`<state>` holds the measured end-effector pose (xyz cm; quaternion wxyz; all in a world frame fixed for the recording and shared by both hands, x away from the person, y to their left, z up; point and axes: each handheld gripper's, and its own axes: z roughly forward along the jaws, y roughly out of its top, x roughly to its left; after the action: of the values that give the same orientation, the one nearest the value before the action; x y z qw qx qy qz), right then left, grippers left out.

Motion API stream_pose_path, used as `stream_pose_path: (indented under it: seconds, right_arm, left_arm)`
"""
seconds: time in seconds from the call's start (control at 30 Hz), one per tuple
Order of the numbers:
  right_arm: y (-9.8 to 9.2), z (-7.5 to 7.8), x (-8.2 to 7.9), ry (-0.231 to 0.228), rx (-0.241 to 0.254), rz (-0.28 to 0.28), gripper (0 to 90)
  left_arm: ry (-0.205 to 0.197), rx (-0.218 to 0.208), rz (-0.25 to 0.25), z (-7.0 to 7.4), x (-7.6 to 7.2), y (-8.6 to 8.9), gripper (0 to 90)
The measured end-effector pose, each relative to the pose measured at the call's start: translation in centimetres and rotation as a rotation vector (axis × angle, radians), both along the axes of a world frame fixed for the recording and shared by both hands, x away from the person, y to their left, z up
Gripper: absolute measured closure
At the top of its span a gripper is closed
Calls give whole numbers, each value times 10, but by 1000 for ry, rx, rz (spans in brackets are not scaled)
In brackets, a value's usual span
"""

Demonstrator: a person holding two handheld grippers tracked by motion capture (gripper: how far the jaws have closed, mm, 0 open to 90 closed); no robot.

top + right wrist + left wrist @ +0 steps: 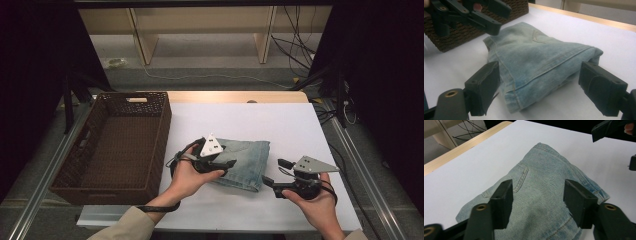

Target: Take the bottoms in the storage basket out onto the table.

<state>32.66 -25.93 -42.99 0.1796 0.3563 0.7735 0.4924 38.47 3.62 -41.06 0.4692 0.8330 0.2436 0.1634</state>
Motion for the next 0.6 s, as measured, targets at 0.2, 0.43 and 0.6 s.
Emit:
stream_pose_path:
  seconds: [0.2, 0.43, 0.6]
  right_arm:
    - [0, 0, 0, 3, -3, 1, 184]
    - [-1, 0, 1, 7, 2, -2, 182]
    - [-1, 0, 1, 5, 0, -7, 181]
  left_arm:
    - [44, -9, 15, 11, 0, 11, 276]
    - [12, 4, 20, 29, -5, 24, 107]
    - [9, -5, 25, 35, -7, 35, 4]
